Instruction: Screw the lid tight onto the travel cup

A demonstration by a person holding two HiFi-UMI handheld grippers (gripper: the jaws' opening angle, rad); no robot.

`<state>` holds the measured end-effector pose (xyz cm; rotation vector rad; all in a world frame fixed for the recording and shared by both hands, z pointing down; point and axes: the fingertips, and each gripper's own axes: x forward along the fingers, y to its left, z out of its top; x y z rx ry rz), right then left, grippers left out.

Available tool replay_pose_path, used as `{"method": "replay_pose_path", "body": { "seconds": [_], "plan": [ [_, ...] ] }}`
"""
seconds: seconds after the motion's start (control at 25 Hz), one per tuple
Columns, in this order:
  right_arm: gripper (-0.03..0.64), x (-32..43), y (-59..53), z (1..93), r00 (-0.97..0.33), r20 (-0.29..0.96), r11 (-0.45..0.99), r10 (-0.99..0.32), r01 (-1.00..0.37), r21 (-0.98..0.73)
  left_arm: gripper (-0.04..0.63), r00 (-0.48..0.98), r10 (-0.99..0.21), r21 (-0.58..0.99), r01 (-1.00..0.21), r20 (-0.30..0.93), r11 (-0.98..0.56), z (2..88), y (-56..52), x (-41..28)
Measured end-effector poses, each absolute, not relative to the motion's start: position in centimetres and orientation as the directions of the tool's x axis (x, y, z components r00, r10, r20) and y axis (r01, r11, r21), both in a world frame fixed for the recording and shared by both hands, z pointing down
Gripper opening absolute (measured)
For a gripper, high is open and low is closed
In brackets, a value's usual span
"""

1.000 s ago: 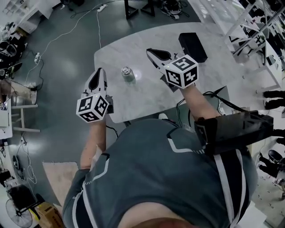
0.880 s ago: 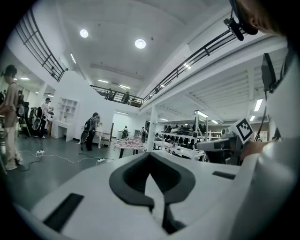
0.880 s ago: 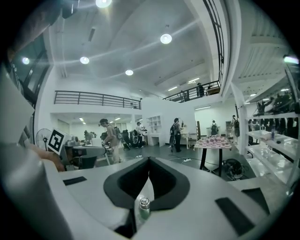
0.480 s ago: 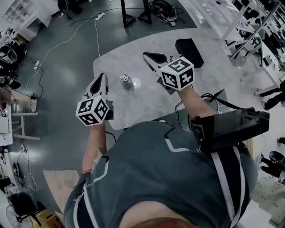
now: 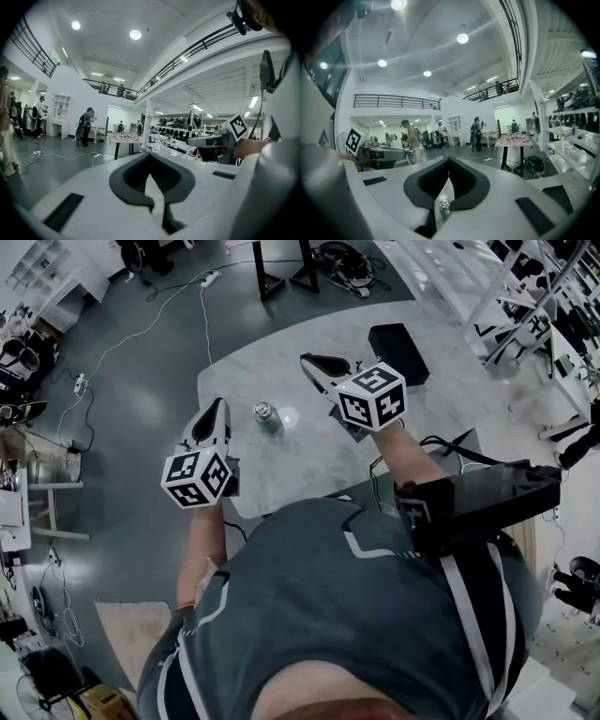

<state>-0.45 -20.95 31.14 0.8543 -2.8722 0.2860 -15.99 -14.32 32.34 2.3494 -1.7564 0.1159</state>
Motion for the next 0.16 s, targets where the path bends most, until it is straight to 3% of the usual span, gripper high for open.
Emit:
{"method": "replay_pose_path", "body": {
  "seconds": [0.16],
  "plan": [
    [0.028,-0.66,-20.79,31.74,-0.833,0.194,0.822,-0.518,-0.548,-0.156,0.009,0.298,-0.933,0.099,-0.954,0.2,-0.284,32.53,-13.99,-15.47]
  ]
}}
